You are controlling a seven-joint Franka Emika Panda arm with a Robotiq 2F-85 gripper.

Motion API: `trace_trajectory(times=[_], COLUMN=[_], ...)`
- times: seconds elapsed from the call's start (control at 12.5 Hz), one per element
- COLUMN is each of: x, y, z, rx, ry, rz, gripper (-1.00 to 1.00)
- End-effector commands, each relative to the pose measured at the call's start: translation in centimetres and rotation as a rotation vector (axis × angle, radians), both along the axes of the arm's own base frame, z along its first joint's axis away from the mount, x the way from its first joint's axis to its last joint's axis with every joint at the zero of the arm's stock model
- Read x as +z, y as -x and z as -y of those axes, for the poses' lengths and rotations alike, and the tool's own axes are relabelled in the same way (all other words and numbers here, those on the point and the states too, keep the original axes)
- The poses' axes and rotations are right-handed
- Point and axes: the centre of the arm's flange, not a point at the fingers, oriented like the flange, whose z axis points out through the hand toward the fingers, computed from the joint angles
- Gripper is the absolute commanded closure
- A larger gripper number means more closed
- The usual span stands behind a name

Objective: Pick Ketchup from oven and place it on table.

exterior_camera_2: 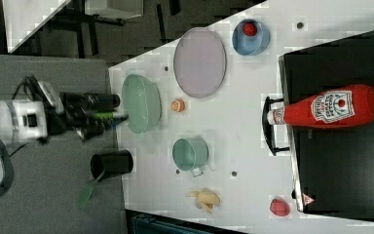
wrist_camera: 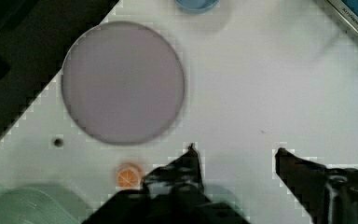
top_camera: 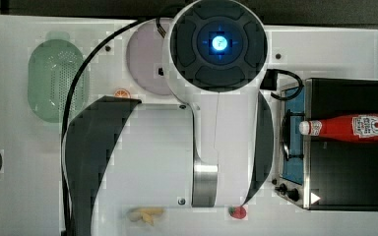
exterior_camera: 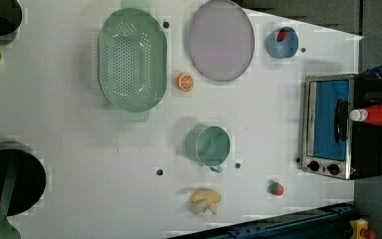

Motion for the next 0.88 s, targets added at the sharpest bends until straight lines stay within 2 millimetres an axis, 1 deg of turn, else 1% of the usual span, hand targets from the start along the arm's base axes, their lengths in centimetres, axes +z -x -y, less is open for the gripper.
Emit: trace_trajectory(times=[0.08, 0.24, 0.4, 0.48, 0.64, 0.88], x=[7.0, 7.0, 6.9, 6.7, 5.8, 3.2], y=[13.3, 13.2, 12.8, 12.5, 11.8, 10.8], z=[2.8, 3.1, 4.6, 6.1, 10.0, 17.2], rx=[-0.12, -0.126, -0.154, -0.182, -0.258, -0.393], ry=[-0.01, -0.01, -0.01, -0.016, -0.033, -0.052], rz=[-0.043, -0.038, -0.018, -0.011, 0.004, 0.029], gripper=[-0.58, -1.0, -1.0, -1.0, -1.0, -1.0])
